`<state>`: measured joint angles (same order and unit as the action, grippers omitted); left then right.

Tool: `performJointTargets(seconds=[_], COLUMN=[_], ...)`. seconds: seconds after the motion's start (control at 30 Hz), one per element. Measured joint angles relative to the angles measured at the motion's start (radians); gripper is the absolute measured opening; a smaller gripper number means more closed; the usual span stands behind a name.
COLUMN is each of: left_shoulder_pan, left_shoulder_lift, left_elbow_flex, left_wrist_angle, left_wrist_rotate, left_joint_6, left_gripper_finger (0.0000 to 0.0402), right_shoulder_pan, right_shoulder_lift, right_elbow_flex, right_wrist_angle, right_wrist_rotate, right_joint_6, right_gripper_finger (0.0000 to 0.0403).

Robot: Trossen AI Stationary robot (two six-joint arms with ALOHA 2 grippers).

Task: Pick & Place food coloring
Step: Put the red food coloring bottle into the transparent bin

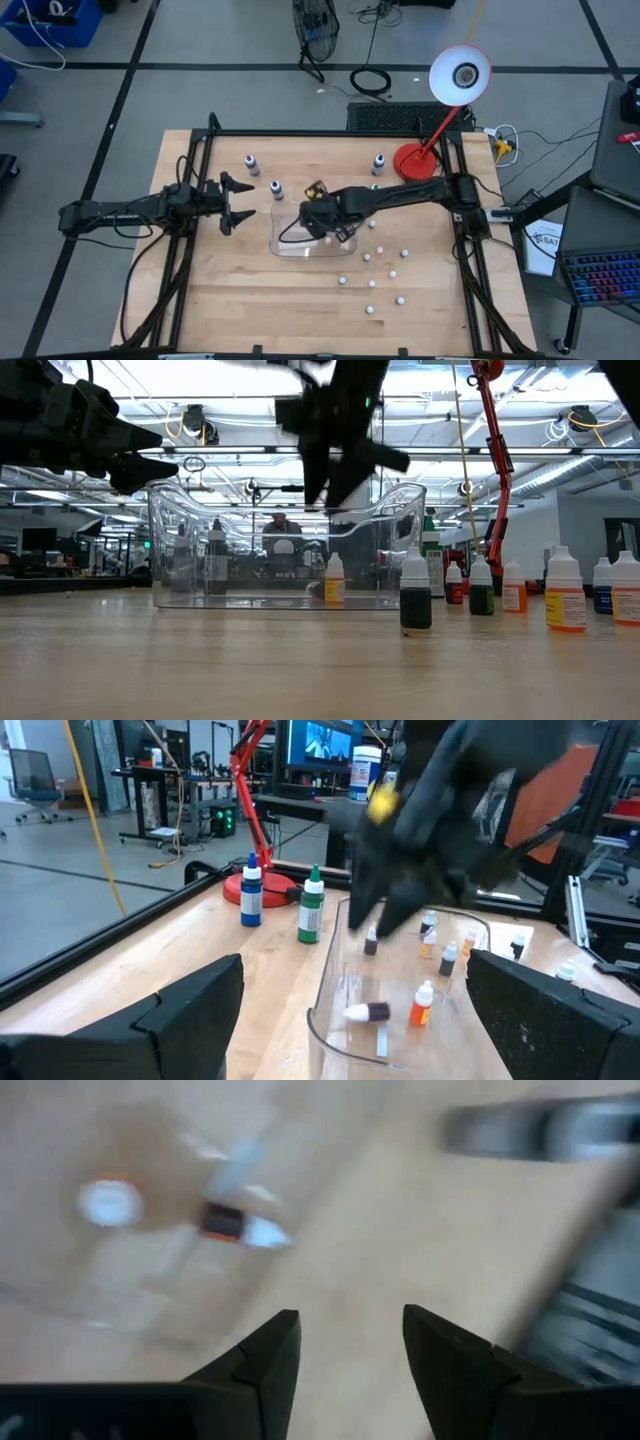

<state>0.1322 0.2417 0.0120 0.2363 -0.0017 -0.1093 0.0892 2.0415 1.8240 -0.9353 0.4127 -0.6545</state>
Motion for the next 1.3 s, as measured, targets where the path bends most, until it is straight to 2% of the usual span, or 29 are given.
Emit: performJointTargets(seconds=[0.07,0.13,0.3,0.37,0.43,0.57,0.67,0.73,0.87,1.0,1.13,1.3], left_shoulder_pan=[0.000,0.000,0.000,0.000,0.000,0.000,0.000,0.000,0.000,0.000,0.000,0.000], left_shoulder_lift=[0.000,0.000,0.000,0.000,0.000,0.000,0.000,0.000,0.000,0.000,0.000,0.000], left_elbow_flex=[0.000,0.000,0.000,0.000,0.000,0.000,0.000,0.000,0.000,0.000,0.000,0.000], left_wrist_angle=[0.000,0.000,0.000,0.000,0.000,0.000,0.000,0.000,0.000,0.000,0.000,0.000], left_wrist_rotate=[0.000,0.000,0.000,0.000,0.000,0.000,0.000,0.000,0.000,0.000,0.000,0.000], left_joint_6=[0.000,0.000,0.000,0.000,0.000,0.000,0.000,0.000,0.000,0.000,0.000,0.000], left_gripper_finger=[0.0379,0.0379,0.0379,0.0379,0.0379,0.0379,0.0379,0.0379,0.0379,0.0379,0.0379,0.0379], right_shoulder_pan=[0.029,0.057,0.110,0.129,0.143,0.167,0.186,0.198,0.223,0.194,0.118,0.021], right_shoulder_lift=[-0.039,-0.082,-0.186,-0.219,-0.249,-0.264,-0.264,-0.273,-0.347,-0.409,-0.454,-0.464], right_elbow_flex=[0.000,0.000,0.000,0.000,0.000,0.002,-0.010,-0.058,-0.229,-0.400,-0.530,-0.659], right_wrist_angle=[-0.004,-0.008,-0.045,-0.100,-0.171,-0.389,-0.611,-0.648,-0.542,-0.494,-0.364,-0.097], right_wrist_rotate=[0.079,0.114,0.111,0.076,-0.006,-0.130,-0.141,-0.149,-0.233,-0.258,-0.253,-0.257], right_joint_6=[0.050,0.150,0.600,0.777,0.908,1.163,1.380,1.489,1.605,1.642,1.597,1.450], right_gripper_finger=[0.0165,0.0165,0.0164,0.0164,0.0164,0.0163,0.0163,0.0164,0.0166,0.0165,0.0166,0.0165])
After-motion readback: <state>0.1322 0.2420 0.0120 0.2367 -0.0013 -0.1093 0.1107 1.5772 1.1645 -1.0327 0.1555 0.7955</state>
